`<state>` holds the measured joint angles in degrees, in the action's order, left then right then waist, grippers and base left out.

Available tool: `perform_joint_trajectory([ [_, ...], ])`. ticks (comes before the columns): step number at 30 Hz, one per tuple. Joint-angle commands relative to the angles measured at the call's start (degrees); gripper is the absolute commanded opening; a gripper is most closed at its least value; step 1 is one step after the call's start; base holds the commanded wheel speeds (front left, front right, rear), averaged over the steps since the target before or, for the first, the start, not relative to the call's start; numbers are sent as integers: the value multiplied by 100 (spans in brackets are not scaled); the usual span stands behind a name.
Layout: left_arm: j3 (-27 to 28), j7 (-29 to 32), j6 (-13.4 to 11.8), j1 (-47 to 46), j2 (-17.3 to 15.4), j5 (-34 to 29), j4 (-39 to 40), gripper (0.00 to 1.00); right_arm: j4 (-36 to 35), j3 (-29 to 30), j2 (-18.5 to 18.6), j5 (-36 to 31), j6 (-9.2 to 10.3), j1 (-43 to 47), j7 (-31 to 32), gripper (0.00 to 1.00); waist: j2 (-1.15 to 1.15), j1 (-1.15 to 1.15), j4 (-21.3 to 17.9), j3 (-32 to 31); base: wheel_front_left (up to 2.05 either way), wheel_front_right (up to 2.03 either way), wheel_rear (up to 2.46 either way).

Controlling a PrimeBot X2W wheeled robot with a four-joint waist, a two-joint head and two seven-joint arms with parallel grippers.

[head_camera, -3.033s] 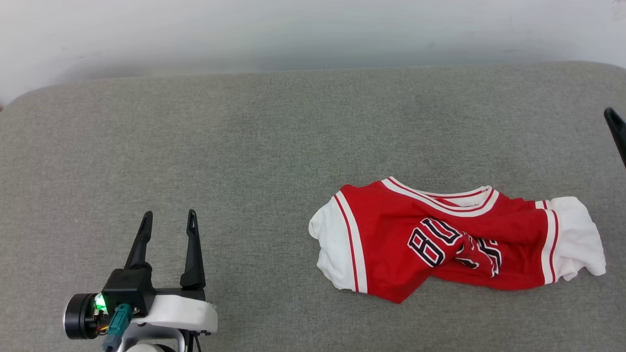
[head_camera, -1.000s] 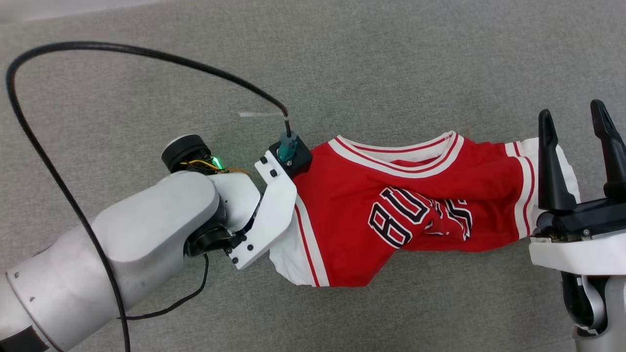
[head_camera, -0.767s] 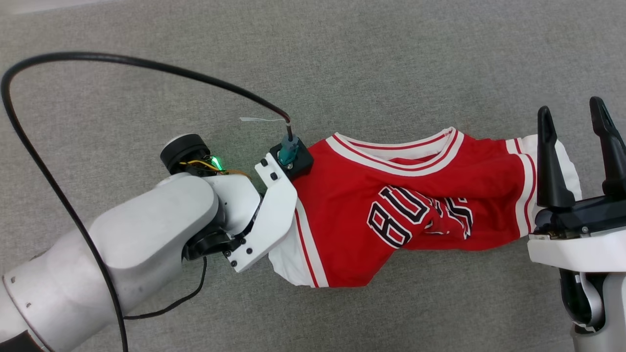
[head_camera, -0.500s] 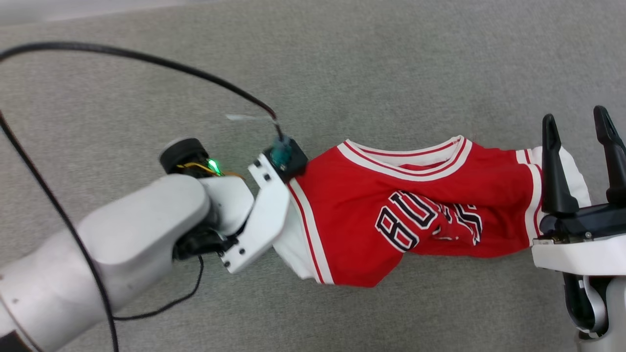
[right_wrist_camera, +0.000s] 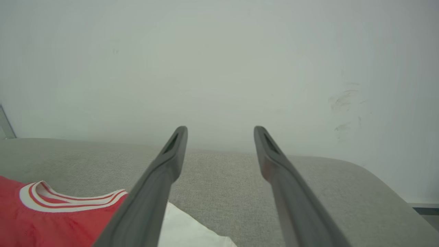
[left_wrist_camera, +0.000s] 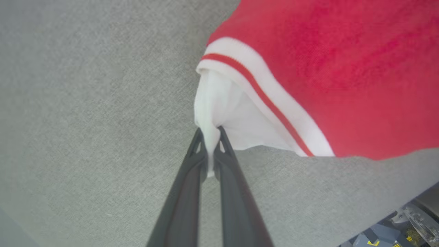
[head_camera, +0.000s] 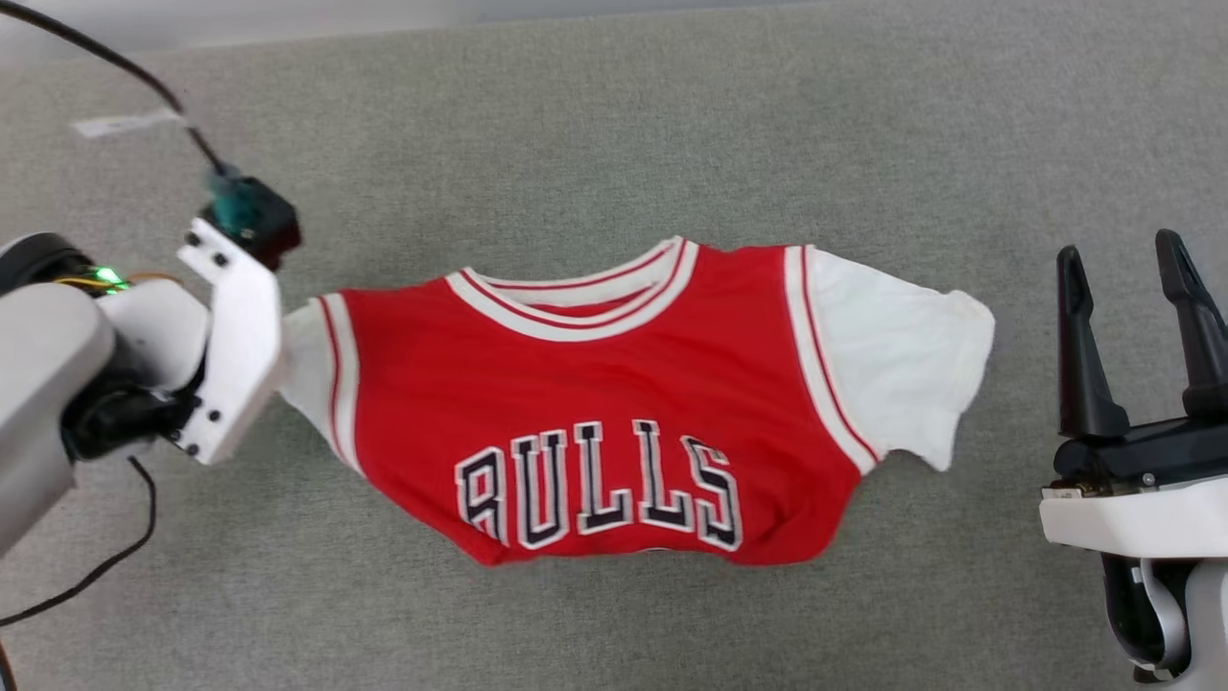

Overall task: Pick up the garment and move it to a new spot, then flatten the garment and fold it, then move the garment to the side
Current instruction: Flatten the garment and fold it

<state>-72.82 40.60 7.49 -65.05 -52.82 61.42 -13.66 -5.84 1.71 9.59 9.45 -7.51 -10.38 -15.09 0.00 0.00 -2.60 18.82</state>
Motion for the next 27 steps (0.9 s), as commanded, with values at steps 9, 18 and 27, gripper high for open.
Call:
perform_joint_trajectory([
  [9,2,-338,-30,400,345,9,-1466,0,13,-59,53,-9,4,-154,-11,100,0,0,-249,298,0,0,0],
  [18,35,-748,-11,-34,810,-174,-1803,100,68,40,74,-33,4,50,-11,100,0,0,-106,-38,0,0,0],
  [27,25,-443,-10,-881,667,-95,-857,100,17,27,53,-4,4,122,-11,100,0,0,-12,-194,0,0,0],
])
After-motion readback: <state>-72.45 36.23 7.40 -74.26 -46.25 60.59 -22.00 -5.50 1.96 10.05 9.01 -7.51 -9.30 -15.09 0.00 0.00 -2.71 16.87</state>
